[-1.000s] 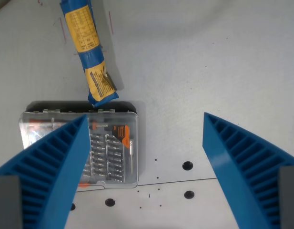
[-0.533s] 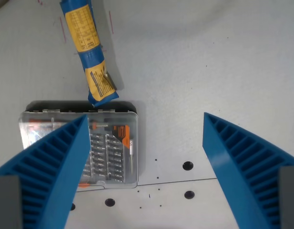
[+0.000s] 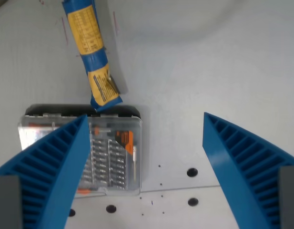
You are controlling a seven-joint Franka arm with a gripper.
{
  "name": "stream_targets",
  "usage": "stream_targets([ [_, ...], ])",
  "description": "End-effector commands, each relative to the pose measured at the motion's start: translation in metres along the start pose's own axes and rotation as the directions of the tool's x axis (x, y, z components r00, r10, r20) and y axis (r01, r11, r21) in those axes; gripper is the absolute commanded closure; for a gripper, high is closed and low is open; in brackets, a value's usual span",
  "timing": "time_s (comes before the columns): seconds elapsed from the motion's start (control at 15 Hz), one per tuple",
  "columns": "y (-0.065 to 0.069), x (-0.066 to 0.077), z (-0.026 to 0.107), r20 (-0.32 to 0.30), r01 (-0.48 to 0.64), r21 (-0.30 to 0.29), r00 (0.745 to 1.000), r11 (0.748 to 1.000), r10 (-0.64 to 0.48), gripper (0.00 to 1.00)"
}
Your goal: Move above the blue bag
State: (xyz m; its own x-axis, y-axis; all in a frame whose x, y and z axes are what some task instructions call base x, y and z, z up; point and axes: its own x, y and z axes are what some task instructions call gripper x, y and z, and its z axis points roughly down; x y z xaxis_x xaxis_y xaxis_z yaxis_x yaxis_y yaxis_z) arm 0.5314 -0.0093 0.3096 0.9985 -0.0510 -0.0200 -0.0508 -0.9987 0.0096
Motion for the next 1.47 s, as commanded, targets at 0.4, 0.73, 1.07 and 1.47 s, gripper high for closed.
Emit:
stream_targets([
  [0.4,-0.015,0.003,0.035,-0.076,0.060,-0.034,0.995,0.998,-0.062,0.00],
  [0.73,-0.026,0.006,0.060,-0.084,0.084,-0.052,0.993,0.995,-0.088,0.00],
  [1.07,-0.038,0.010,0.085,-0.082,0.101,-0.070,0.991,0.992,-0.107,0.00],
  [1.47,-0.051,0.017,0.116,-0.069,0.114,-0.089,0.990,0.989,-0.120,0.00],
])
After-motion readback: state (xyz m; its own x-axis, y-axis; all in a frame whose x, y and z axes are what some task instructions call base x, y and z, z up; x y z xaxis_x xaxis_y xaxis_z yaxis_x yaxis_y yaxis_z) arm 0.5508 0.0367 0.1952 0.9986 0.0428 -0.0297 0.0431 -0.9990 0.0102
